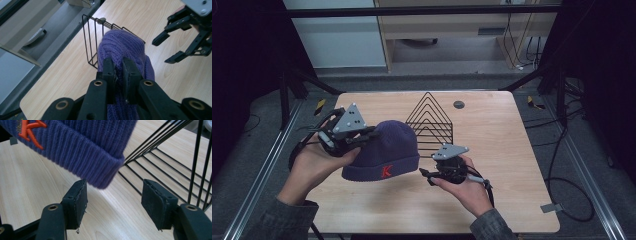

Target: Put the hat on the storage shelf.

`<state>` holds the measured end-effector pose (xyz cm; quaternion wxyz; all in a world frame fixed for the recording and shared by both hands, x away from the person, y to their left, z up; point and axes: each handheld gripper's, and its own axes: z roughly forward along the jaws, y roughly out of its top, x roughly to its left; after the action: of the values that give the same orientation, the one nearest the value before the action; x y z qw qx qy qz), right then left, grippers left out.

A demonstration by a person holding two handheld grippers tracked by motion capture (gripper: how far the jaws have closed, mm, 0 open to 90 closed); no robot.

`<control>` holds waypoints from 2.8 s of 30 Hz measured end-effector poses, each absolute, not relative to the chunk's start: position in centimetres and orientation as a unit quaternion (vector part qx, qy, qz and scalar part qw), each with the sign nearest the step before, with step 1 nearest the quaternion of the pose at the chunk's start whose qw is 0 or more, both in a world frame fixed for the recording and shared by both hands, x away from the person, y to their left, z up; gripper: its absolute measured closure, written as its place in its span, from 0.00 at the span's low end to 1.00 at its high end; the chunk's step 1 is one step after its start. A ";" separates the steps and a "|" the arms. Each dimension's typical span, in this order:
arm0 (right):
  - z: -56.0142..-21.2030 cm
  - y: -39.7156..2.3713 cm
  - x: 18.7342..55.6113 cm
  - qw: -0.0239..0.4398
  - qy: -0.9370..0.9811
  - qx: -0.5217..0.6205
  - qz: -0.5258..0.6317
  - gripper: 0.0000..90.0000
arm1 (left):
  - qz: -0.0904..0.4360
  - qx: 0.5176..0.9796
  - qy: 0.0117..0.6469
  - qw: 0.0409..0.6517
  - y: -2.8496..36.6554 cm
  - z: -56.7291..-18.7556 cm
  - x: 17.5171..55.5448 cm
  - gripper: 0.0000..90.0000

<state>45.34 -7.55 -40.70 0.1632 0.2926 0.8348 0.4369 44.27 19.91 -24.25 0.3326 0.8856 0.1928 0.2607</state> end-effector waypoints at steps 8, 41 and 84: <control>-40.1 -7.0 46.8 0.148 0.839 0.286 0.438 0.40 | 0.258 0.885 0.178 0.343 19.6 -23.7 44.1 0.91; -35.7 -8.6 46.4 0.154 0.866 0.234 0.414 0.84 | 0.253 0.865 0.182 0.392 18.8 -21.5 46.5 0.90; -30.8 -13.3 52.1 0.228 0.818 0.306 0.430 0.84 | 0.273 0.837 0.196 0.431 13.6 -19.0 54.3 0.89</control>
<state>52.15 -13.34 -30.81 0.2285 0.3062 0.8180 0.4301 54.28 13.61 -18.96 0.4315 0.8371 0.1957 0.2734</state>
